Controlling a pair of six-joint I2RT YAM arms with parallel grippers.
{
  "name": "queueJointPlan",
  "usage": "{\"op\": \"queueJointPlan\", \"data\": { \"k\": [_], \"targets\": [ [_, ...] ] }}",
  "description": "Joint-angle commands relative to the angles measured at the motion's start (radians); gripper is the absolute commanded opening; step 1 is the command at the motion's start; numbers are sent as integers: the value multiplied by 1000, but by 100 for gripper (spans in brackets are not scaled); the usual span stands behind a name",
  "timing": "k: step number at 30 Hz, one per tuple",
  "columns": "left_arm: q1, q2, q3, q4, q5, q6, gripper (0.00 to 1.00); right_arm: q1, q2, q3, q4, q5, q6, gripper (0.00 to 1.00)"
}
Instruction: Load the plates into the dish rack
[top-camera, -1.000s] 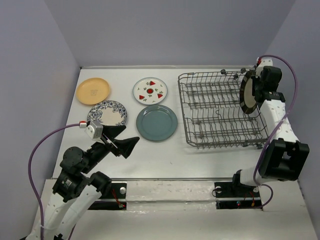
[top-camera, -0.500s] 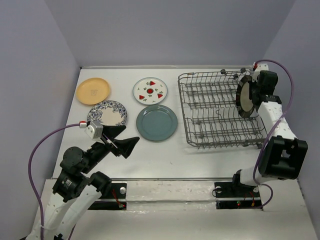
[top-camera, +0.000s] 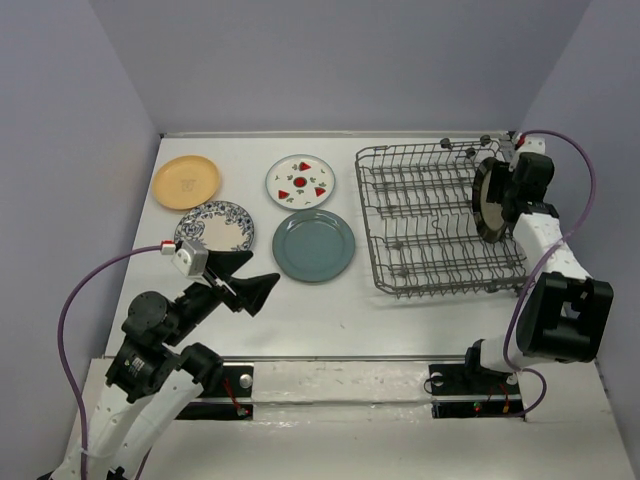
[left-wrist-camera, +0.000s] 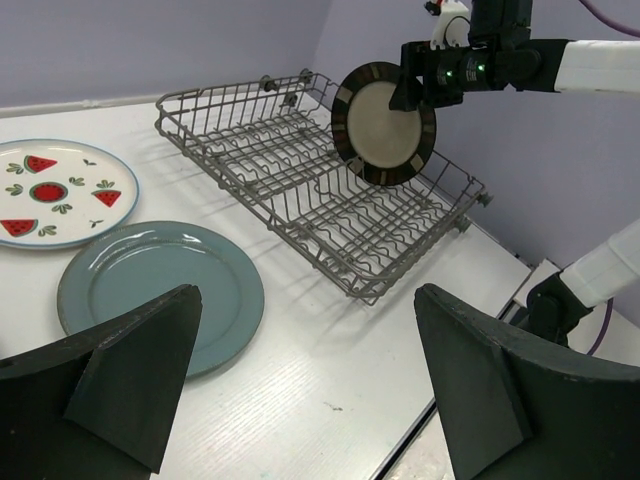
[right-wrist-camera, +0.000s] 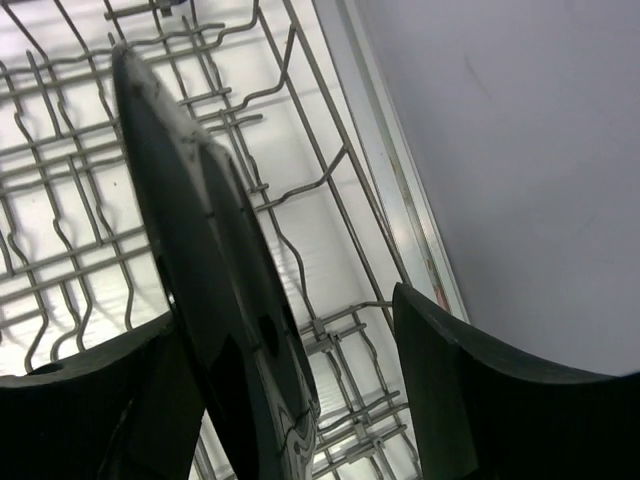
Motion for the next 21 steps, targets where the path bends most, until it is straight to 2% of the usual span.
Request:
{"op": "queueJointPlan", "data": {
  "k": [1, 13, 21],
  "targets": [
    [-2, 17, 39, 32, -9, -4, 99, -7, -35, 64, 68, 39, 60, 74],
    [-2, 39, 39, 30, -18, -6, 99, -7, -49, 166, -16, -26, 149, 78],
    [-1, 60, 48, 12, -70, -18, 99, -7, -75, 258, -87, -152, 340, 78]
  ]
}}
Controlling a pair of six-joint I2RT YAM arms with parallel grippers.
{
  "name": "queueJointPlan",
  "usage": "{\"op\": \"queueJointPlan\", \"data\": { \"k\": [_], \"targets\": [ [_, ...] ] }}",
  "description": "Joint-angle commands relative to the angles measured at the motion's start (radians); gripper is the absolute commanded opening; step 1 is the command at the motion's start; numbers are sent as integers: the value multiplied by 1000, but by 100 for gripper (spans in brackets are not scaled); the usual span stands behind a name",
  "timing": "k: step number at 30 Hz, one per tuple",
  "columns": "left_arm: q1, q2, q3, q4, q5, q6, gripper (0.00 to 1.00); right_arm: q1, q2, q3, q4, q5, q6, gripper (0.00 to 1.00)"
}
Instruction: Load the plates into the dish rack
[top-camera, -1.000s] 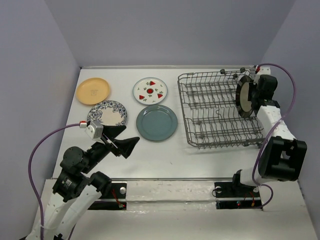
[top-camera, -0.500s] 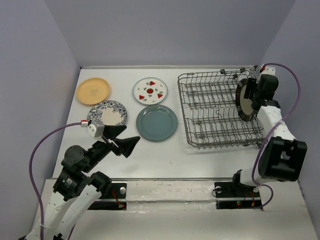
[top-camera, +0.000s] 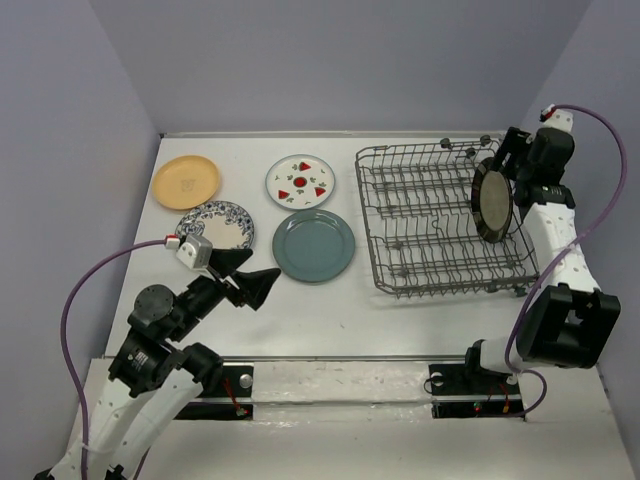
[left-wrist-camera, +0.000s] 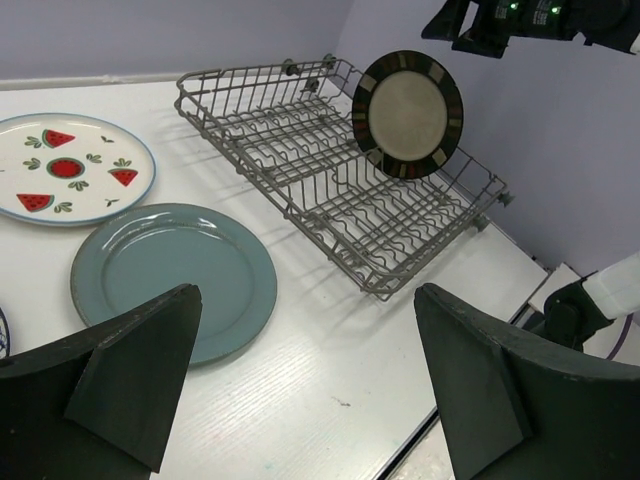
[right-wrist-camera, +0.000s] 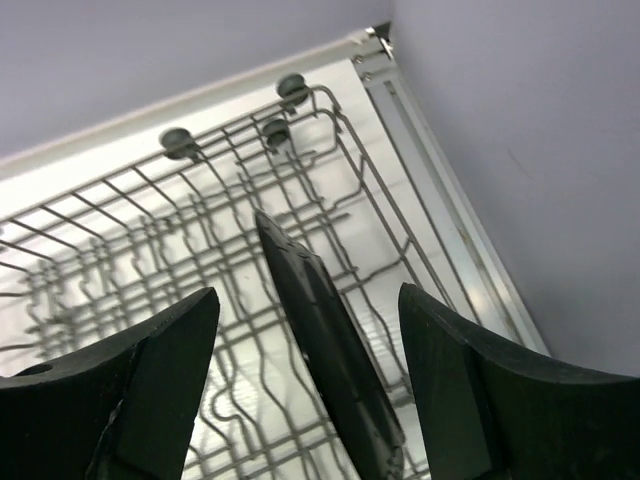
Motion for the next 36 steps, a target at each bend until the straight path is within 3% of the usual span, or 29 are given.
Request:
{"op": "queueJointPlan", "data": {
  "k": [1, 7, 10, 18, 23, 24, 28, 36],
  "targets": [
    [-1, 24, 48, 20, -46, -12, 99, 3, -56, 83, -31, -86, 132, 78],
    [1, 56, 53, -1, -161, -41, 99, 152, -155, 111, -36, -190, 222, 72],
    [-1, 114, 56, -22, -205, -49, 99, 302, -198, 97, -33, -190, 244, 70],
    [1, 259, 61, -47, -224, -128, 99, 623, -276, -87, 44, -235, 359, 63],
    [1, 286, -68, 82, -147, -337, 96, 745, -301, -196, 67, -249, 399, 63],
    [-1, 302, -118, 124, -161, -397, 83, 788, -316, -223, 74, -249, 404, 63],
    [1, 352, -231, 255, -242, -541, 65, 861, -373, -294, 84, -252, 410, 63],
    [1, 568, -334, 505, -402, -736, 70, 884, -522, -418, 61, -301, 427, 63]
  ]
}}
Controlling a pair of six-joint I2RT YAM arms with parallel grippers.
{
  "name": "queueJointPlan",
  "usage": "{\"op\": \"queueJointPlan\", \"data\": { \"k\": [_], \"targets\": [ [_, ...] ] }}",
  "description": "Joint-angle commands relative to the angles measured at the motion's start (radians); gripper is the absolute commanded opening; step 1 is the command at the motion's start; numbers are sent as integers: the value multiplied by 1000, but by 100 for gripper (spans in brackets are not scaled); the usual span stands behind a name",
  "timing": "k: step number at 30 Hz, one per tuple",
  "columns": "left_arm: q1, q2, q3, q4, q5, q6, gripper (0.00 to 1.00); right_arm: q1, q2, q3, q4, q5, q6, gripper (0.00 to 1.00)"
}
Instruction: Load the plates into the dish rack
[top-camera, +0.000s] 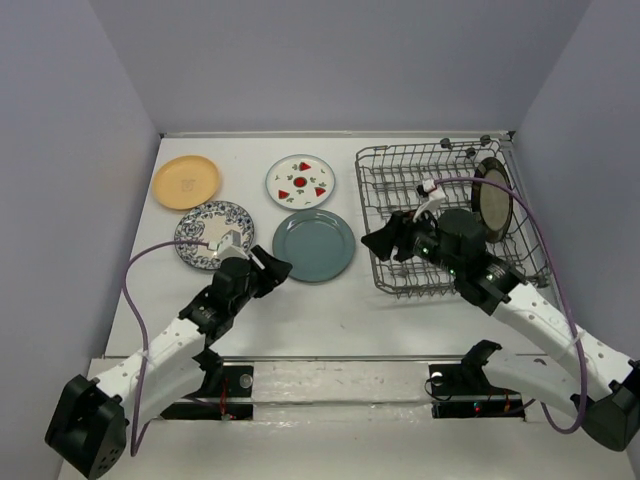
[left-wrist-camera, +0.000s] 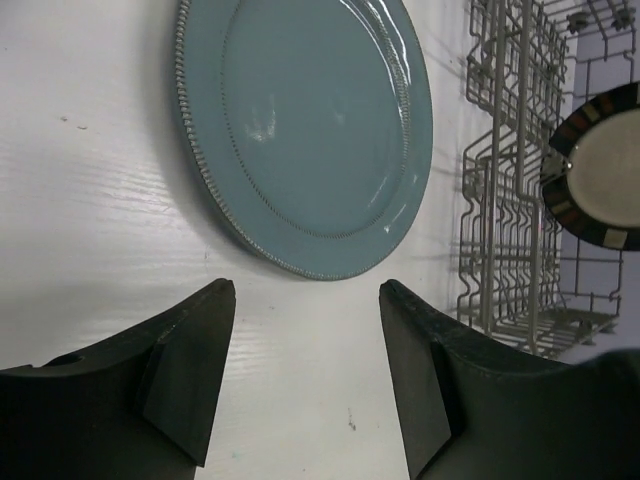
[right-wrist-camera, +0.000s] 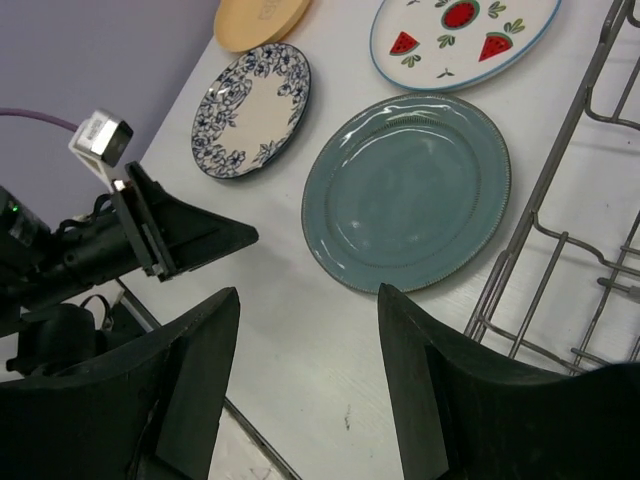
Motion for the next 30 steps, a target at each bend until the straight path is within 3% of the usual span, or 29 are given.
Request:
{"op": "queueJointPlan", "data": {
  "k": [1, 8, 20, 27, 30],
  "targets": [
    [-1, 94, -24, 244, -134, -144, 72, 10, -92, -47, 42, -45, 18, 63],
    [1, 372, 43, 307, -214, -141, 74, 10, -160, -101, 33, -108, 29, 63],
    [10, 582, 37, 549, -243, -169, 71, 10, -211, -146, 44, -135, 23, 64],
    [14, 700, 20, 698, -235, -215, 60, 10, -214, -143, 45, -126, 13, 64],
    [16, 727, 3, 754, -232, -233, 50, 10, -209, -144, 45, -125, 17, 64]
  ]
}}
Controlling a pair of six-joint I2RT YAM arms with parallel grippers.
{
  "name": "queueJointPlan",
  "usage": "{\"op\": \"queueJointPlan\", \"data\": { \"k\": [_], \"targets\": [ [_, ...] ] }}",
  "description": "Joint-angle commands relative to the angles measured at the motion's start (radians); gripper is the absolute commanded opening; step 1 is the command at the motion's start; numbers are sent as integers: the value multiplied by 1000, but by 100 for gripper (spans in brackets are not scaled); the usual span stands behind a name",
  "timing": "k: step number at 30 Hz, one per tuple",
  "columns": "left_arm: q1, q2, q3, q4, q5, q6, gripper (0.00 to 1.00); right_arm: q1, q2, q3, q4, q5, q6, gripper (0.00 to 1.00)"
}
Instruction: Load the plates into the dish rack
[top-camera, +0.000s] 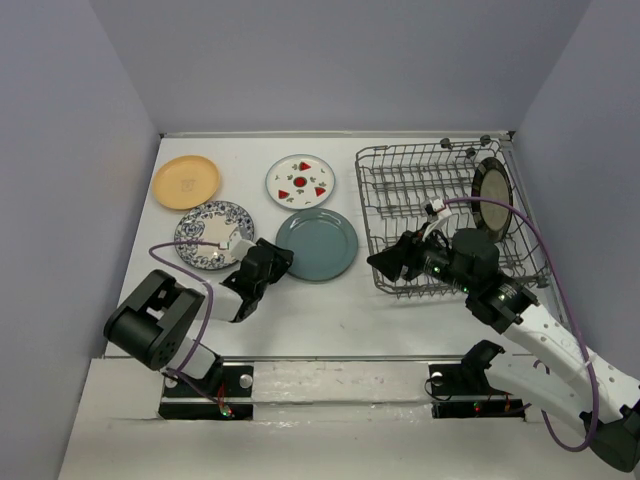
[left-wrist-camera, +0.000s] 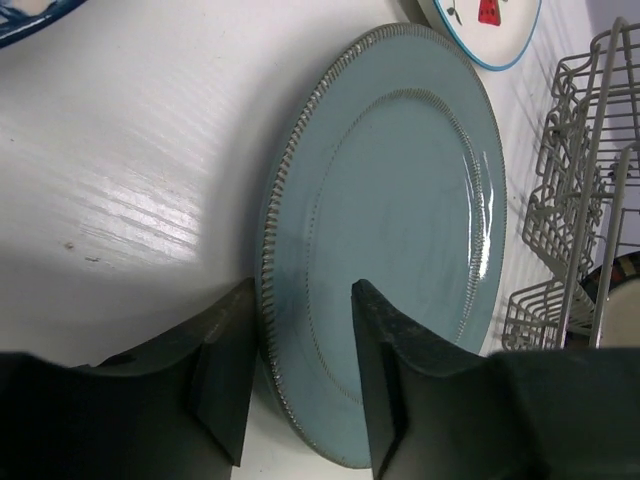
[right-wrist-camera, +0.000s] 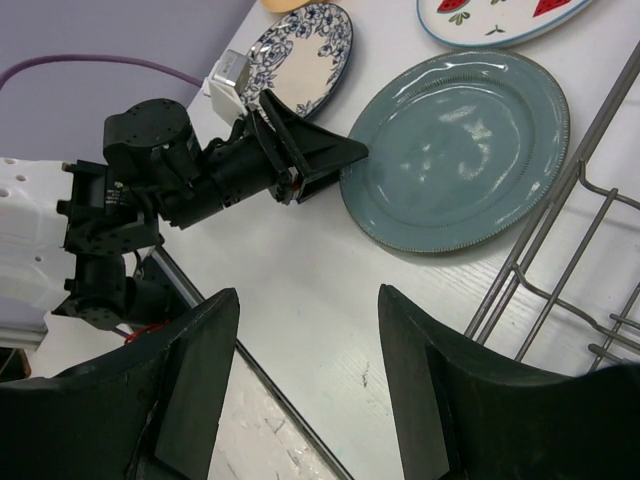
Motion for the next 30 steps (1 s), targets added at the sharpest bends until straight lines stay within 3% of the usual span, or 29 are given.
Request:
{"op": "queueJointPlan", "data": {
  "k": [1, 3, 4, 5, 7, 15, 25, 30],
  "targets": [
    [3, 32, -23, 156, -40, -33, 45, 10, -7, 6, 50, -12, -1, 64],
    [4, 38, -45, 200, -43, -37, 35, 10, -2, 7, 53, -15, 4, 63],
    [4, 36, -53, 211, -47, -41, 21, 10, -1, 9, 53, -14, 4, 63],
    [4, 33, -62, 220, -49, -44, 13, 10, -1, 10, 53, -15, 4, 63],
    [4, 9, -88, 233, -59, -47, 5, 10, 1, 10, 53, -17, 8, 63],
    [4, -261, -174, 165, -81, -7, 6, 10, 60, 4, 66, -46, 17, 67],
    [1, -1012, -203, -300, -69, 56, 6, 10, 270, 49, 195, -142, 20, 76],
    [1, -1180, -148, -484, -52, 76, 6, 19, 372, 89, 240, -170, 19, 77]
  ]
}}
